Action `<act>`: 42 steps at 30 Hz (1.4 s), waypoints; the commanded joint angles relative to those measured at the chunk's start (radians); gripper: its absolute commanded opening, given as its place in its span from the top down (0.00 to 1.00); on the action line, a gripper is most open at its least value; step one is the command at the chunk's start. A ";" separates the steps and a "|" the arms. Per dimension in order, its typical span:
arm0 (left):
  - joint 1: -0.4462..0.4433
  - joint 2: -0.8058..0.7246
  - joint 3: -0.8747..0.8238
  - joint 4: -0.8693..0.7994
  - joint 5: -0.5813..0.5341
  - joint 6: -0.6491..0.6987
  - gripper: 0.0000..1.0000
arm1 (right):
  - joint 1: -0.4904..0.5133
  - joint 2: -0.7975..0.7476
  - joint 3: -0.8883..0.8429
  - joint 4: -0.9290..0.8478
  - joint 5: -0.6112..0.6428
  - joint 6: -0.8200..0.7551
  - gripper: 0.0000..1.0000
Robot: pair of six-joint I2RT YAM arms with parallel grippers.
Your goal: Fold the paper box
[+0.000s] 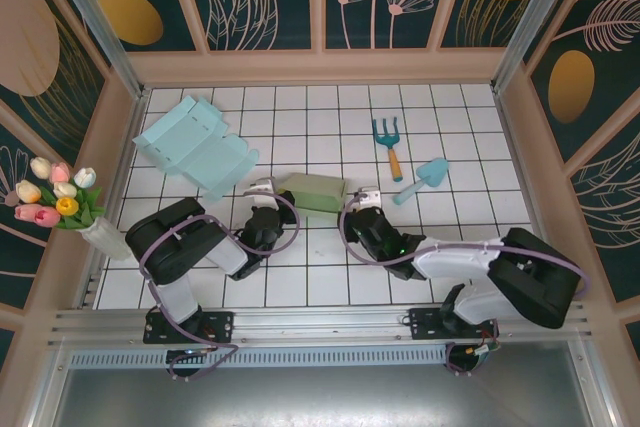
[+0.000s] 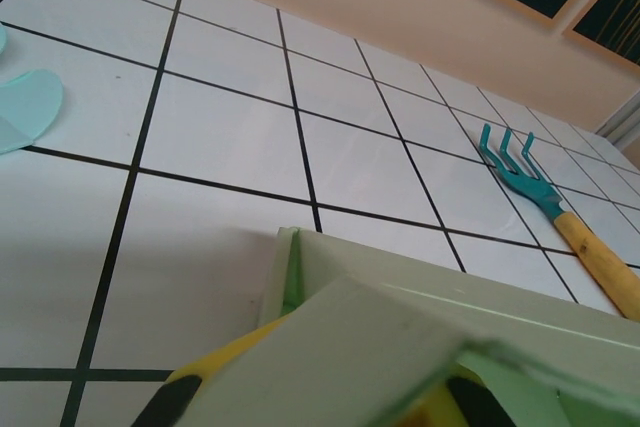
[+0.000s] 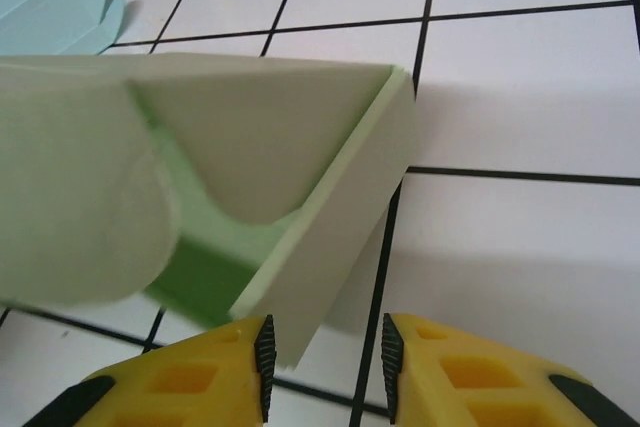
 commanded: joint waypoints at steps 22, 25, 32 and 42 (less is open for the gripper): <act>-0.019 0.027 0.045 -0.233 -0.021 0.070 1.00 | -0.277 -0.089 0.236 -0.110 -0.106 -0.084 0.42; -0.037 0.031 0.070 -0.274 -0.055 0.096 1.00 | -0.304 0.011 0.277 -0.090 -0.144 -0.071 0.41; -0.065 0.037 0.113 -0.327 -0.109 0.142 1.00 | -0.318 0.197 0.333 -0.078 -0.176 0.002 0.39; -0.092 0.023 0.157 -0.431 -0.147 0.207 0.86 | -0.318 0.346 0.283 0.026 -0.232 0.073 0.39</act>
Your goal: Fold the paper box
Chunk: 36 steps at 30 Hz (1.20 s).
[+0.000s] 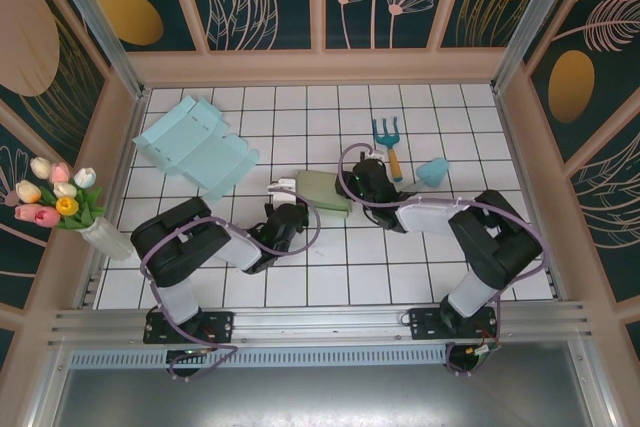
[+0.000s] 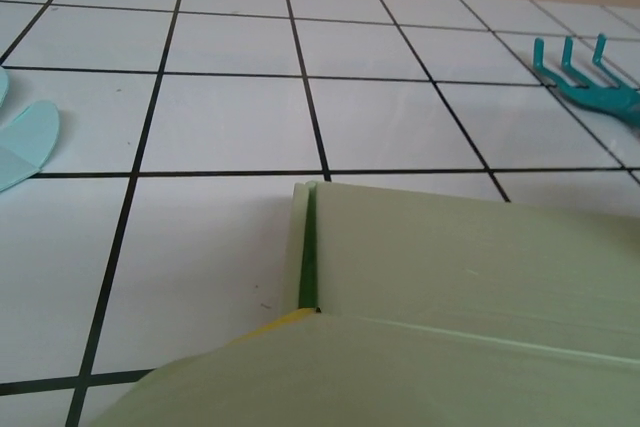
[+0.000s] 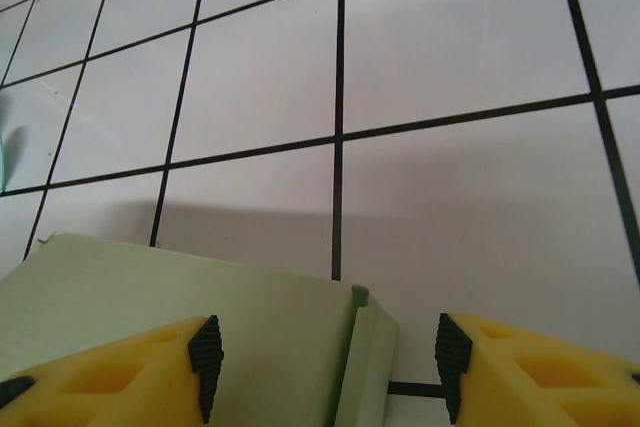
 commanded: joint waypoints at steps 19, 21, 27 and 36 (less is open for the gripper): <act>-0.010 -0.396 -0.058 -0.537 0.067 -0.097 0.60 | -0.006 0.088 -0.005 0.047 0.040 0.039 0.39; -0.011 -0.445 -0.081 -0.558 0.066 -0.097 0.62 | -0.006 0.086 -0.004 0.040 0.049 0.032 0.40; -0.011 -0.622 -0.102 -0.632 0.037 -0.078 0.60 | -0.002 0.075 -0.016 0.029 0.052 -0.010 0.41; 0.037 -0.616 -0.017 -0.606 0.085 -0.032 0.42 | 0.013 0.072 -0.058 0.101 -0.035 -0.162 0.43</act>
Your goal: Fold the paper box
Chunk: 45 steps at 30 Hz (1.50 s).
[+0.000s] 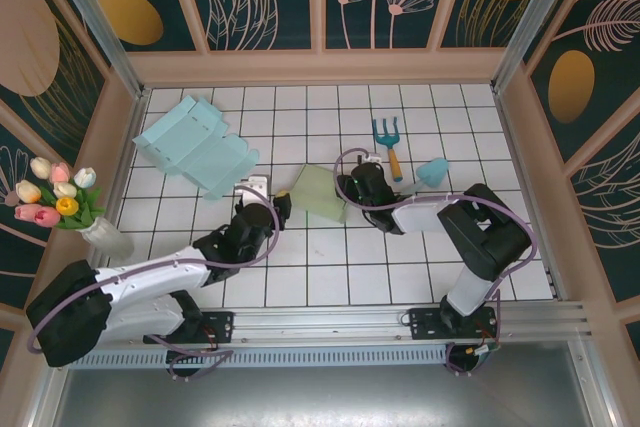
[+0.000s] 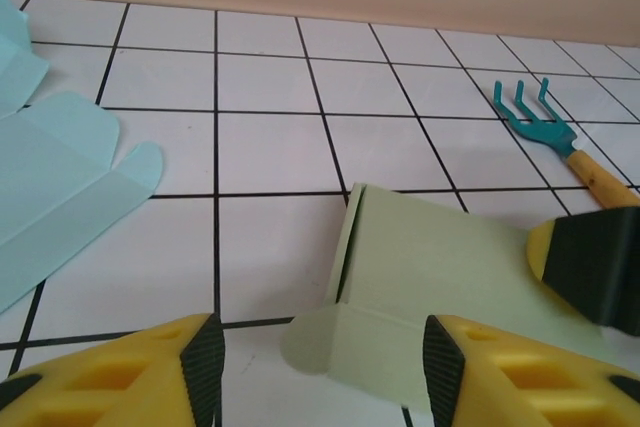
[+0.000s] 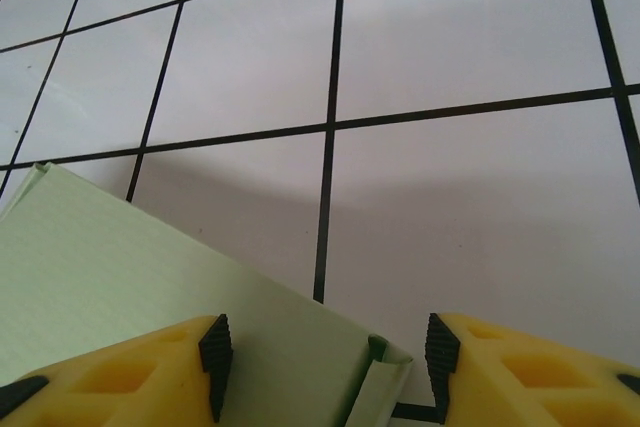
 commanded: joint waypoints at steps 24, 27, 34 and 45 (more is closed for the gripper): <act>0.269 0.558 0.290 0.152 0.261 0.092 0.40 | -0.021 0.099 0.048 0.074 -0.185 -0.361 0.46; 0.273 0.597 0.299 0.154 0.291 0.097 0.41 | -0.033 0.135 0.081 0.062 -0.192 -0.374 0.46; 0.278 0.624 0.258 0.152 0.261 0.079 0.43 | -0.057 0.192 0.176 -0.004 -0.191 -0.402 0.46; 0.278 0.632 0.241 0.141 0.278 0.044 0.47 | -0.057 -0.018 0.152 -0.147 -0.105 -0.068 0.43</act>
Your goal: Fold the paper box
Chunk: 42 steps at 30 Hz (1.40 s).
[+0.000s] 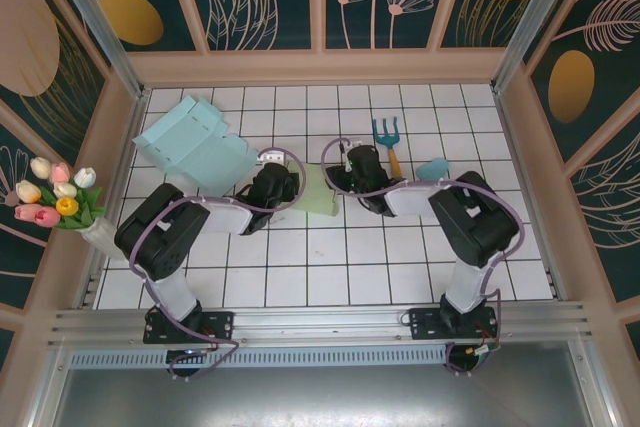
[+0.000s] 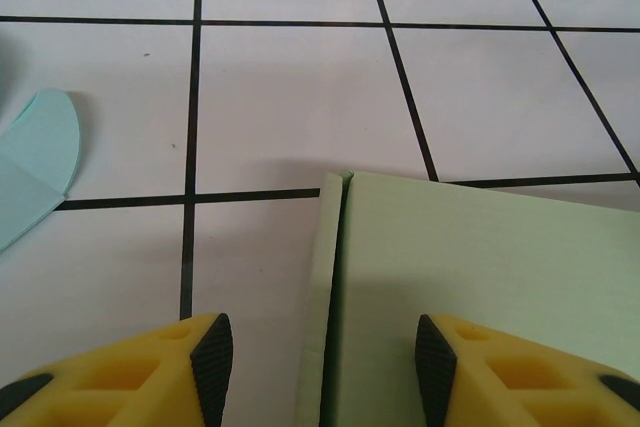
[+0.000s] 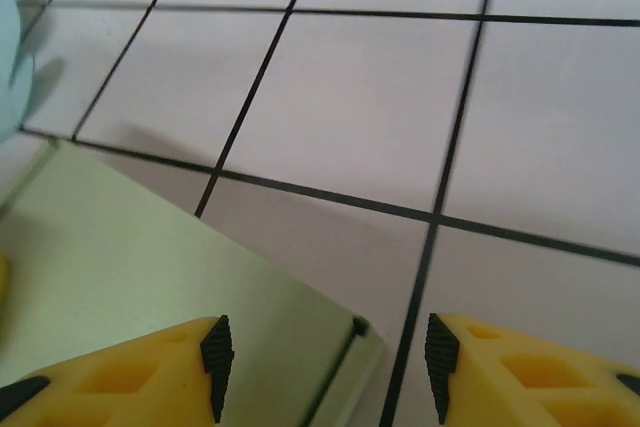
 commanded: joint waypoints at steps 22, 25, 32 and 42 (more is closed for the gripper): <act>0.006 -0.042 -0.048 -0.043 0.050 -0.029 0.48 | -0.005 0.030 -0.078 0.091 -0.154 0.297 0.53; 0.007 -0.084 -0.032 -0.049 0.045 -0.029 0.46 | -0.004 0.039 -0.099 0.118 -0.145 0.303 0.54; 0.007 -0.198 -0.041 -0.069 0.073 -0.112 0.01 | 0.001 0.062 -0.108 0.136 -0.144 0.311 0.55; 0.006 -0.261 0.006 -0.346 0.106 -0.404 0.01 | 0.007 0.074 -0.115 0.139 -0.129 0.302 0.55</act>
